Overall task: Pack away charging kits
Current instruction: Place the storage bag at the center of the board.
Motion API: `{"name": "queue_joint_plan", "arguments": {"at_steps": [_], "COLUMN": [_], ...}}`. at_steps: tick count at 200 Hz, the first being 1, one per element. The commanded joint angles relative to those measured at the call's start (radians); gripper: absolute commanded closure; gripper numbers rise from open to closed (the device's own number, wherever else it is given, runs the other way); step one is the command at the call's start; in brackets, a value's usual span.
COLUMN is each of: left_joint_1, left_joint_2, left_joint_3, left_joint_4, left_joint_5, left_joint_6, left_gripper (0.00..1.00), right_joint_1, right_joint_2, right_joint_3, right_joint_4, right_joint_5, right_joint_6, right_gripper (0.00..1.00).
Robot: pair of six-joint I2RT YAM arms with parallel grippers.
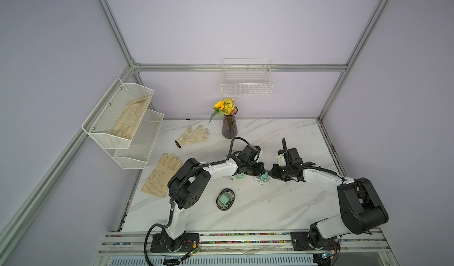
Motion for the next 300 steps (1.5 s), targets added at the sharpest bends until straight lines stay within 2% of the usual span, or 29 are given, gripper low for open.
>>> {"name": "queue_joint_plan", "arguments": {"at_steps": [1, 46, 67, 93, 105, 111, 124, 136, 159, 185, 217, 270, 300], "left_joint_1": [0.0, -0.001, 0.0, 0.004, 0.01, 0.013, 0.022, 0.035, 0.061, 0.088, 0.098, 0.098, 0.099], "left_joint_2": [-0.05, -0.032, -0.034, -0.06, -0.066, -0.071, -0.082, -0.102, -0.14, -0.158, -0.165, -0.13, -0.128], "left_joint_3": [0.07, 0.071, 0.07, 0.074, 0.088, 0.093, 0.1, 0.098, 0.093, 0.086, 0.057, 0.032, 0.02], "left_joint_4": [-0.01, -0.016, -0.018, -0.034, -0.064, -0.079, -0.101, -0.109, -0.13, -0.157, -0.151, -0.126, -0.116], "left_joint_5": [0.009, 0.052, 0.062, 0.067, 0.065, 0.069, 0.075, 0.082, 0.07, 0.039, 0.014, 0.009, 0.013], "left_joint_6": [0.01, -0.002, -0.008, 0.007, 0.023, 0.033, 0.048, 0.058, 0.079, 0.106, 0.112, 0.095, 0.089], "left_gripper": [0.85, 0.82, 0.74, 0.53, 0.47, 0.38, 0.29, 0.28, 0.28, 0.28, 0.29, 0.29, 0.29], "right_joint_1": [-0.002, -0.001, -0.001, 0.0, 0.0, 0.0, 0.0, -0.001, -0.001, 0.0, 0.0, 0.0, 0.0], "right_joint_2": [0.021, 0.069, 0.05, -0.056, -0.095, -0.114, -0.136, -0.182, -0.173, -0.101, -0.045, 0.028, 0.054], "right_joint_3": [0.022, 0.048, 0.067, 0.083, 0.099, 0.104, 0.108, 0.097, 0.07, 0.068, 0.066, 0.077, 0.059], "right_joint_4": [0.071, 0.107, 0.046, -0.057, -0.112, -0.132, -0.152, -0.141, -0.077, -0.053, -0.055, -0.019, -0.021], "right_joint_5": [-0.039, -0.121, -0.096, -0.008, 0.025, 0.034, 0.039, 0.015, -0.091, -0.122, -0.12, -0.13, -0.129], "right_joint_6": [0.006, 0.01, -0.007, 0.016, 0.016, 0.017, 0.021, 0.019, 0.025, 0.034, 0.021, 0.026, 0.023], "right_gripper": [0.81, 0.81, 0.81, 0.7, 0.68, 0.67, 0.62, 0.56, 0.46, 0.44, 0.45, 0.7, 0.8]}}
